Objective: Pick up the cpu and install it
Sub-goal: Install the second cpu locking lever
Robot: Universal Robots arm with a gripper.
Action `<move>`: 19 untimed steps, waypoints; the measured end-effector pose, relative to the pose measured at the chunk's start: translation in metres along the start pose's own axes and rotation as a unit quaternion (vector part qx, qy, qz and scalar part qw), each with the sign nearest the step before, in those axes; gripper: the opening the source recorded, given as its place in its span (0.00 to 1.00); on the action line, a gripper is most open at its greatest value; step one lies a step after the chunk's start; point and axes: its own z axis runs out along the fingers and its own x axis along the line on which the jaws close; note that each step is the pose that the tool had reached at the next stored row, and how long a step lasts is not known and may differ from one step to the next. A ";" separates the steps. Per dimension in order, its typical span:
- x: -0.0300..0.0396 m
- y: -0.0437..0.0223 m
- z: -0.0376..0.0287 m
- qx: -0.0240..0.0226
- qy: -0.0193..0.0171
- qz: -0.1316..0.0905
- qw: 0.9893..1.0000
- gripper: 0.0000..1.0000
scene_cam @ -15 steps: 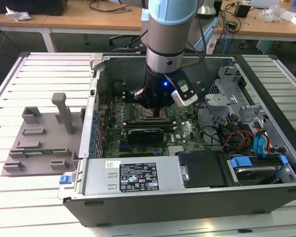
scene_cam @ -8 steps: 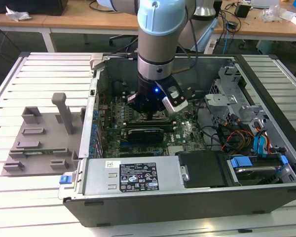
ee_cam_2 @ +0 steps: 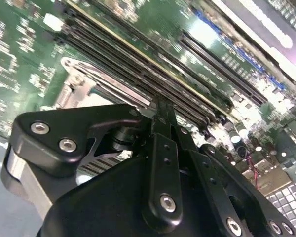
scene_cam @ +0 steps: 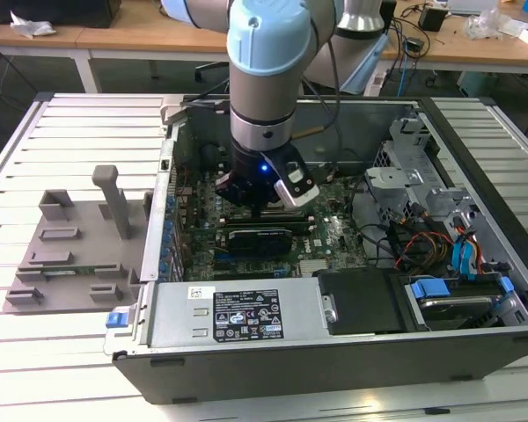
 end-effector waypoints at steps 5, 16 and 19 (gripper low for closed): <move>0.0076 0.0019 0.0044 -0.004 0.000 0.000 1.000 0.11; 0.0106 0.0121 0.0125 -0.005 0.000 -0.002 1.000 0.11; 0.0102 0.0143 -0.0006 -0.005 -0.001 -0.002 1.000 0.11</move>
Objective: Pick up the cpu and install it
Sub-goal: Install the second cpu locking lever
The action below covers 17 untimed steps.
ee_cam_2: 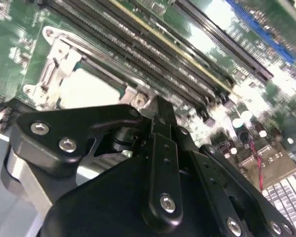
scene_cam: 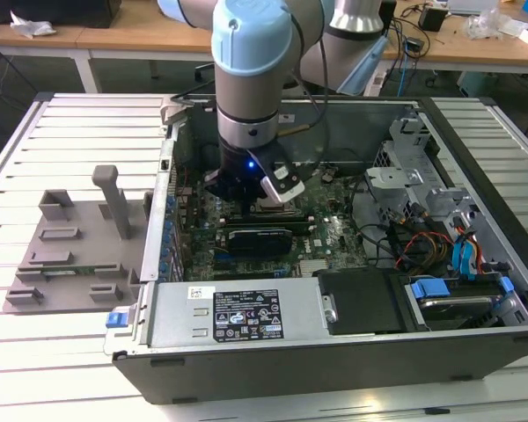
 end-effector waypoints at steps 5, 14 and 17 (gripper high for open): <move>-0.0132 0.0144 -0.0014 0.001 0.004 0.000 1.000 0.11; -0.0550 0.0272 0.0054 0.021 0.023 0.002 1.000 0.11; -0.0614 0.0307 0.0060 0.031 0.025 0.003 0.999 0.11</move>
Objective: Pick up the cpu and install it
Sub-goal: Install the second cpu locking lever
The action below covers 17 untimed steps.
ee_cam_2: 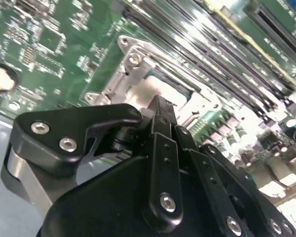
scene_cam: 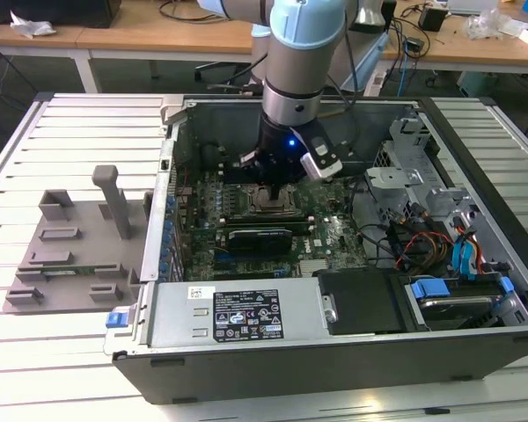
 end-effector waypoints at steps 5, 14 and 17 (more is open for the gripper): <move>-0.0003 0.0028 -0.0063 0.008 0.001 0.000 1.000 0.11; 0.0004 0.0057 -0.0305 0.016 0.002 0.001 1.000 0.11; 0.0006 0.0065 -0.0390 0.019 0.002 0.001 1.000 0.11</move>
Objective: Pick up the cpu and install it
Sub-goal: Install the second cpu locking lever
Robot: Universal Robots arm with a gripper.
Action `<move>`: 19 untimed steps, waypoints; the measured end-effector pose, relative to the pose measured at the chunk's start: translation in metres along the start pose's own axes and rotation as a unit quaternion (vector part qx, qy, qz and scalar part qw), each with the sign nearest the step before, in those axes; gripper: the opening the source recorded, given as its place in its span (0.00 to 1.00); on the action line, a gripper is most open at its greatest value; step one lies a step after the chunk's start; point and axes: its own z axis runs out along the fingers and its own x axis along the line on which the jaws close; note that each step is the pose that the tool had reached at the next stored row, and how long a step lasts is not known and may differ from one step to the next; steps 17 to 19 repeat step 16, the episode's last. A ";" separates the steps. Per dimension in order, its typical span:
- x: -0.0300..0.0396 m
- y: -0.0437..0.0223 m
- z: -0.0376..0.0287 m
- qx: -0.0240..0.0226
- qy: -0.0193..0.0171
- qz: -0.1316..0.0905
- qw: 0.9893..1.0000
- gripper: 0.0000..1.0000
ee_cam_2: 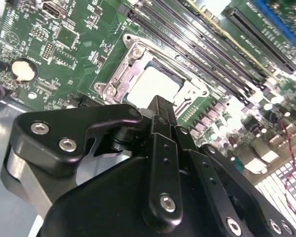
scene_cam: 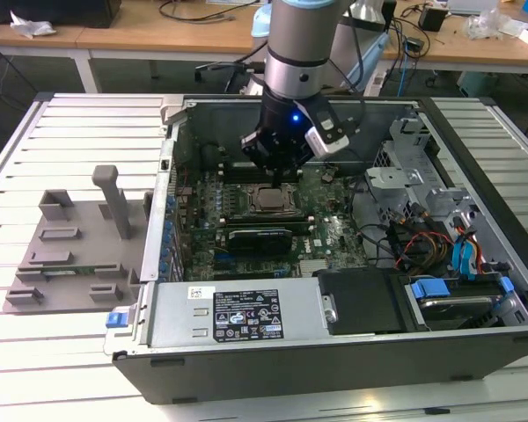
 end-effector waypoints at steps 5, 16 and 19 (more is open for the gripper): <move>0.0007 0.0007 -0.0186 0.007 0.001 0.000 1.000 0.11; 0.0013 0.0010 -0.0346 0.010 0.001 0.000 1.000 0.11; 0.0013 0.0010 -0.0346 0.010 0.001 0.000 1.000 0.11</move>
